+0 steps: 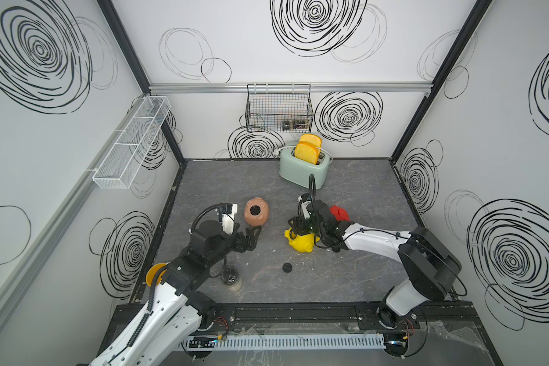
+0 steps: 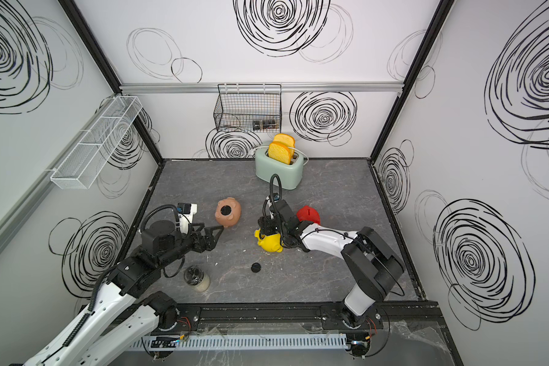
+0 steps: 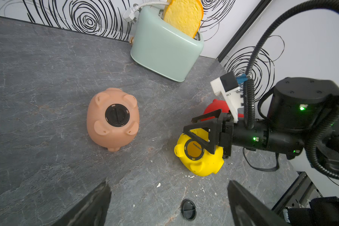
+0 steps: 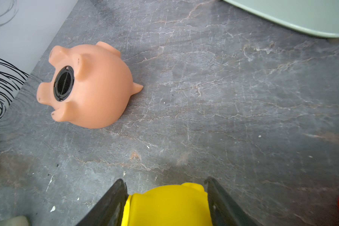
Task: Close piggy banks
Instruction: Turn over the piggy bank at the center of the board.
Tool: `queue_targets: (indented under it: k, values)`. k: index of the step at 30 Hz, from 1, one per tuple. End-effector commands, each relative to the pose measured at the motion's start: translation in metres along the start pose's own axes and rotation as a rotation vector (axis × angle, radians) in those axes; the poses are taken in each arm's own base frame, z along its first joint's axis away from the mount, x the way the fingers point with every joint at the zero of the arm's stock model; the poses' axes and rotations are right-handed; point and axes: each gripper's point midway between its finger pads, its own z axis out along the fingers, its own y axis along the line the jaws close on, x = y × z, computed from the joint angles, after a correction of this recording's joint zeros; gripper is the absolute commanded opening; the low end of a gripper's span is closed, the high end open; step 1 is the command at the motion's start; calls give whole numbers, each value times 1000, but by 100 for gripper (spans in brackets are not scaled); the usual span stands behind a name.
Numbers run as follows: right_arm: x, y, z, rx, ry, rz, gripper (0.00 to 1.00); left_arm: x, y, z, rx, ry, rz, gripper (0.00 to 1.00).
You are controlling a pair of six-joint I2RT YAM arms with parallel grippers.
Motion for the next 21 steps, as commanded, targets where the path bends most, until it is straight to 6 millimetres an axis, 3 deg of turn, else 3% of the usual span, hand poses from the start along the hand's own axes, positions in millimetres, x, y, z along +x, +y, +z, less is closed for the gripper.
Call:
queue_targets:
  k: [1, 13, 21]
  values:
    - [42, -15, 11, -6, 153, 53, 66, -1, -1, 0, 2, -11, 6, 96]
    - [37, -7, 29, -84, 190, 178, 63, -1, -2, -1, 1, -12, 11, 96]
    - [36, -15, 32, -107, 203, 261, 63, -1, -3, -1, 5, -13, 11, 96]
